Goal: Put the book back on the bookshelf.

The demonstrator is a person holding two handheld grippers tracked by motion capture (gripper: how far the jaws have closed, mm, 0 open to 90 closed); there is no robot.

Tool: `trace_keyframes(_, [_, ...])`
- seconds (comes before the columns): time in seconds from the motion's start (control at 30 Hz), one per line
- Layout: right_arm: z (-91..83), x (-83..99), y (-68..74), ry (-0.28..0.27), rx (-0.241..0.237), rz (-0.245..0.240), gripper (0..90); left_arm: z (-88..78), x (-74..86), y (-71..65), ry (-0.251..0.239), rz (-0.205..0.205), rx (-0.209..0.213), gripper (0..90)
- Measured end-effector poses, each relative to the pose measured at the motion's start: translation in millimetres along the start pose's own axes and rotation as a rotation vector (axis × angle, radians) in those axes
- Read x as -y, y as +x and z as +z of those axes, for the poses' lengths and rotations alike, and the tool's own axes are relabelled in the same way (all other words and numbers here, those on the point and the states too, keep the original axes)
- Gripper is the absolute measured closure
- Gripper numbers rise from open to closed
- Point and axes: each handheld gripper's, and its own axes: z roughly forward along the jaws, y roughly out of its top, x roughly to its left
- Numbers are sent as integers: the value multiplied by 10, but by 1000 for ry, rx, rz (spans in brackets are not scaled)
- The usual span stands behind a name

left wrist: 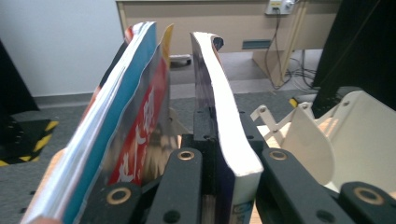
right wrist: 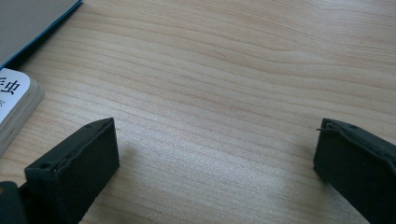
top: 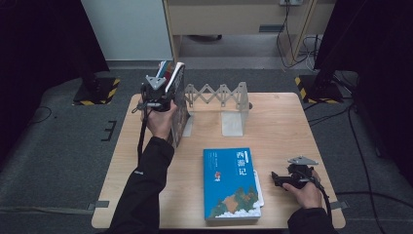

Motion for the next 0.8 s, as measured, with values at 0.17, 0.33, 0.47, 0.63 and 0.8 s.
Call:
trace_keyframes(0.17, [0,0,1,0,0,0,4,-9,16,-12,7,26,-8,818])
trace_keyframes(0.33, [1,0,0,0,0,-1,4,-33,34,-14,29,31,-7,817])
trace_keyframes(0.47, [1,0,0,-1,-1,-2,4,-69,70,7,35,22,5,816])
trace_keyframes(0.63, [2,-1,1,-1,-1,-3,4,-126,108,26,78,5,30,808])
trace_keyframes(0.8, [2,-1,1,-1,-1,-3,4,-189,174,40,95,-5,51,795])
